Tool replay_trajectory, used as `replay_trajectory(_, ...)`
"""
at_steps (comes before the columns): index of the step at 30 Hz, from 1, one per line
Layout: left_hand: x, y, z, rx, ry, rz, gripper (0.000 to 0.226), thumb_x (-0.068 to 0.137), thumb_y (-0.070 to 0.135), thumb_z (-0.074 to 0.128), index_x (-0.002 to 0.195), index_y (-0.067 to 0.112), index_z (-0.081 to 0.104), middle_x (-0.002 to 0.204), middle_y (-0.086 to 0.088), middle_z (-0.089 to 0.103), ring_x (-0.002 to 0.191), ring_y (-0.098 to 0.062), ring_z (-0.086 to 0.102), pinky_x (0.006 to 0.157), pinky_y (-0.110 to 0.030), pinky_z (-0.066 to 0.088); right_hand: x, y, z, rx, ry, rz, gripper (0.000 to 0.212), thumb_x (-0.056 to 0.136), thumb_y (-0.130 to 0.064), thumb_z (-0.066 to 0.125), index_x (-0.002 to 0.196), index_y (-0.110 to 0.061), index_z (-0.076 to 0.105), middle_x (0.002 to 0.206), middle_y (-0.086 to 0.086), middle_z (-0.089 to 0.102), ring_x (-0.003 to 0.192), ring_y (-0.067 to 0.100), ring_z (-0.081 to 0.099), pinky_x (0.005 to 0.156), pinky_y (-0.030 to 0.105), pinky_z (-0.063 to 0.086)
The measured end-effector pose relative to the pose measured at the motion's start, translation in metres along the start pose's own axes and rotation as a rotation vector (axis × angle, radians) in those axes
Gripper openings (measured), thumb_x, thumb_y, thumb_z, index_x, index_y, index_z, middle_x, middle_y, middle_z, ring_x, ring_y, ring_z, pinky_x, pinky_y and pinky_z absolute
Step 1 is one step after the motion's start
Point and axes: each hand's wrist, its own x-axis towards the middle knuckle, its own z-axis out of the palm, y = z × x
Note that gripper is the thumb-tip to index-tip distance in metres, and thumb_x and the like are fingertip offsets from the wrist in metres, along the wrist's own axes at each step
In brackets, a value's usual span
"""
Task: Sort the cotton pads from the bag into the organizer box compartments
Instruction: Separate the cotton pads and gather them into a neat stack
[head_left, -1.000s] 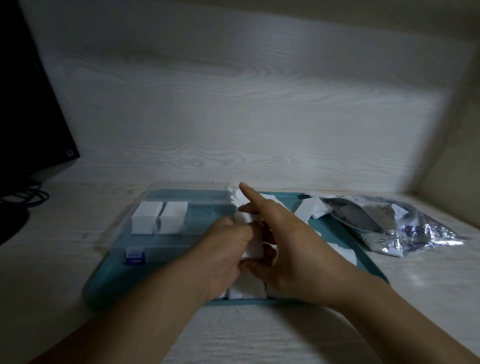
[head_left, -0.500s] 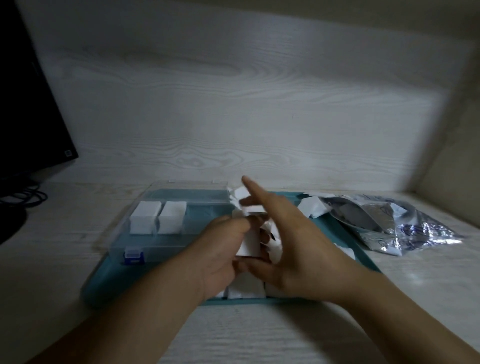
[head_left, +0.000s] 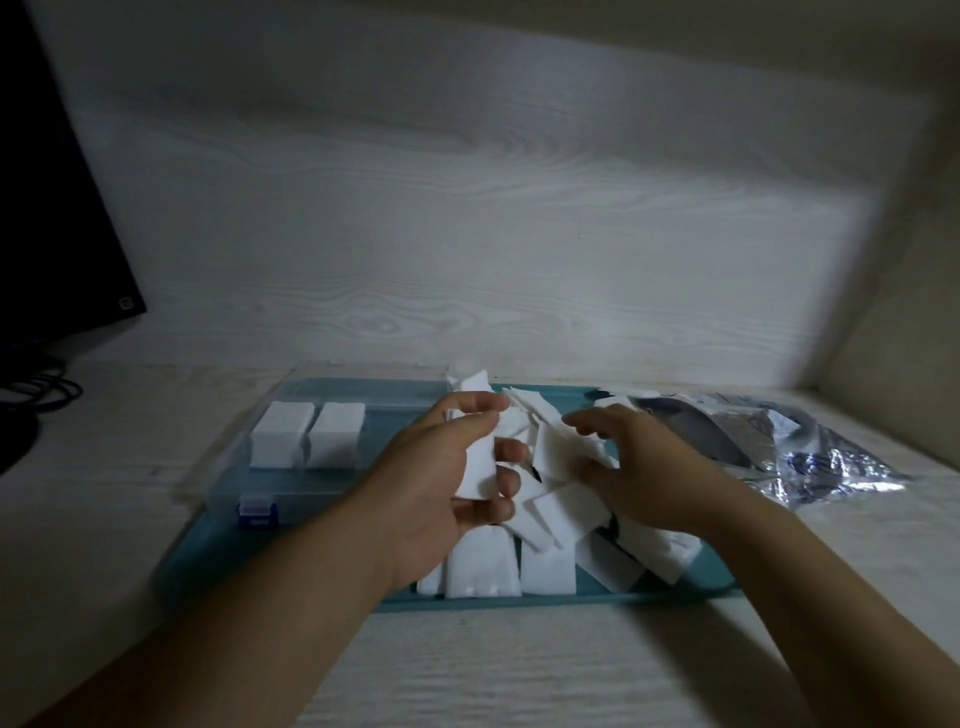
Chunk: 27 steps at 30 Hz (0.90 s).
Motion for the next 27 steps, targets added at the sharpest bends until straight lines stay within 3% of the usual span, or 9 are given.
replay_trajectory(4, -0.002, 0.001, 0.001, 0.023, -0.005, 0.003, 0.027, 0.097, 0.039, 0.055, 0.093, 0.012, 0.060, 0.066, -0.007, 0.059, 0.050, -0.014, 0.048, 0.032, -0.017, 0.027, -0.001, -0.002, 0.004, -0.068, -0.042, 0.009, 0.054, 0.089, -0.025, 0.066, 0.140, -0.026, 0.048, 0.130, 0.000, 0.054, 0.112, 0.017, 0.051, 0.094, 0.029, 0.045)
replay_trajectory(9, 0.000, 0.003, 0.002, -0.041, 0.007, -0.039, 0.039, 0.098, 0.048, 0.049, 0.096, 0.010, 0.058, 0.064, -0.008, 0.055, 0.049, -0.015, 0.044, 0.034, -0.018, 0.025, 0.001, 0.001, -0.003, -0.012, 0.147, -0.033, 0.034, 0.087, -0.016, 0.071, 0.120, -0.022, 0.067, 0.111, -0.002, 0.062, 0.084, 0.004, 0.051, 0.066, 0.007, 0.038)
replay_trajectory(12, 0.001, 0.003, 0.001, -0.069, -0.005, -0.034, 0.040, 0.098, 0.047, 0.047, 0.100, 0.009, 0.058, 0.067, -0.010, 0.056, 0.052, -0.017, 0.044, 0.038, -0.020, 0.025, 0.002, 0.001, -0.011, 0.216, 0.294, -0.067, 0.017, 0.083, -0.013, 0.076, 0.093, -0.026, 0.075, 0.091, -0.004, 0.071, 0.071, -0.004, 0.059, 0.061, 0.003, 0.040)
replay_trajectory(16, 0.002, 0.000, 0.002, -0.071, -0.005, -0.023, 0.041, 0.100, 0.045, 0.045, 0.108, 0.008, 0.060, 0.068, -0.013, 0.061, 0.053, -0.019, 0.044, 0.038, -0.020, 0.030, -0.004, -0.012, -0.024, 0.719, 0.439, -0.064, 0.012, 0.079, -0.012, 0.078, 0.083, -0.023, 0.076, 0.078, 0.000, 0.074, 0.068, 0.010, 0.066, 0.062, 0.023, 0.053)
replay_trajectory(19, 0.002, -0.004, 0.002, -0.042, -0.007, -0.007, 0.045, 0.101, 0.047, 0.043, 0.112, 0.007, 0.062, 0.069, -0.014, 0.063, 0.053, -0.020, 0.048, 0.040, -0.022, 0.034, -0.013, -0.031, -0.026, 1.028, 0.373, -0.097, 0.008, 0.076, -0.010, 0.075, 0.083, -0.014, 0.076, 0.072, 0.002, 0.073, 0.060, 0.007, 0.060, 0.055, 0.020, 0.048)
replay_trajectory(21, 0.003, -0.008, 0.002, -0.011, -0.029, 0.005, 0.051, 0.100, 0.049, 0.041, 0.118, 0.006, 0.063, 0.077, -0.017, 0.065, 0.054, -0.021, 0.053, 0.042, -0.024, 0.039, -0.019, -0.042, -0.022, 1.085, 0.255, -0.148, 0.009, 0.076, -0.008, 0.072, 0.082, -0.012, 0.076, 0.067, 0.005, 0.069, 0.055, 0.013, 0.054, 0.049, 0.023, 0.044)
replay_trajectory(23, 0.004, -0.011, 0.004, 0.012, -0.065, 0.018, 0.056, 0.099, 0.051, 0.038, 0.122, 0.006, 0.064, 0.086, -0.023, 0.066, 0.056, -0.025, 0.058, 0.045, -0.028, 0.045, -0.022, -0.050, -0.013, 1.026, 0.164, -0.216, 0.014, 0.080, 0.003, 0.068, 0.087, -0.007, 0.074, 0.069, 0.007, 0.070, 0.057, 0.017, 0.056, 0.050, 0.024, 0.045)
replay_trajectory(27, 0.001, -0.014, 0.010, -0.030, -0.154, 0.010, 0.057, 0.103, 0.047, 0.027, 0.106, 0.012, 0.071, 0.073, -0.019, 0.061, 0.053, -0.028, 0.057, 0.050, -0.029, 0.050, -0.020, -0.055, 0.006, 0.807, 0.188, -0.245, 0.020, 0.084, 0.007, 0.067, 0.089, -0.011, 0.076, 0.078, 0.009, 0.073, 0.062, 0.011, 0.062, 0.061, 0.025, 0.051)
